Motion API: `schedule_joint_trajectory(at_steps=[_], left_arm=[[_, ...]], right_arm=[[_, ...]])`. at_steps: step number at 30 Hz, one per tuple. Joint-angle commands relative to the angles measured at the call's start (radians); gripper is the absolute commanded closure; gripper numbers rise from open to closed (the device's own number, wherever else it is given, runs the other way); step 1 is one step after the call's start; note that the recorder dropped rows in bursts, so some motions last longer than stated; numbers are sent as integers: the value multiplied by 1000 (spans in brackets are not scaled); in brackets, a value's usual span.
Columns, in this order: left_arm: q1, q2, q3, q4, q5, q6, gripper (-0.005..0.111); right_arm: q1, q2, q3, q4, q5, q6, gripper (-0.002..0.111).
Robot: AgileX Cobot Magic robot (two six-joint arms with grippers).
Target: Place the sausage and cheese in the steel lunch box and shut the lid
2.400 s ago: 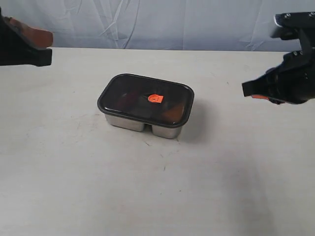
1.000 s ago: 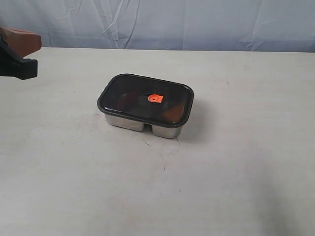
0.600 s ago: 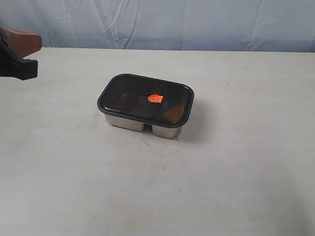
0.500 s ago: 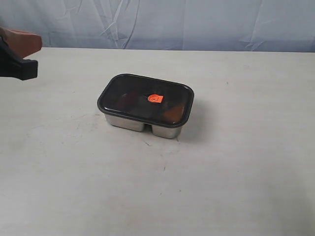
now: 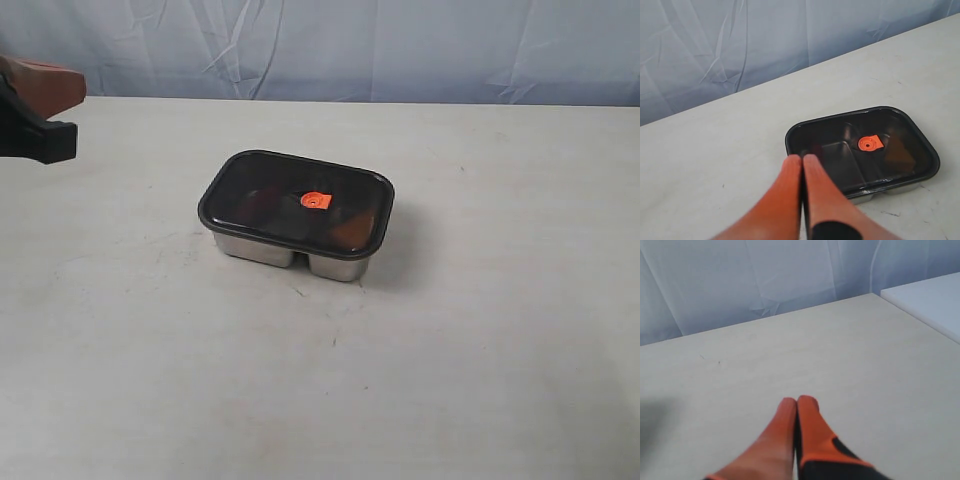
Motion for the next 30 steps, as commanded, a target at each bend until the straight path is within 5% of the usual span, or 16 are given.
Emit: schedule_joint_trajectory(at_steps=[1, 17, 22, 30], left_arm=[[-1, -8, 3, 2, -2, -1, 107], [-1, -8, 3, 1, -1, -1, 107], [-1, -40, 56, 42, -123, -4, 107], [-1, -290, 260, 332, -213, -417, 107]], right_arm=[[-3, -7, 7, -8, -14, 1, 109], [-3, -7, 7, 8, -14, 4, 109], [-3, -7, 7, 8, -14, 4, 109], [-3, -7, 7, 8, -14, 4, 109]])
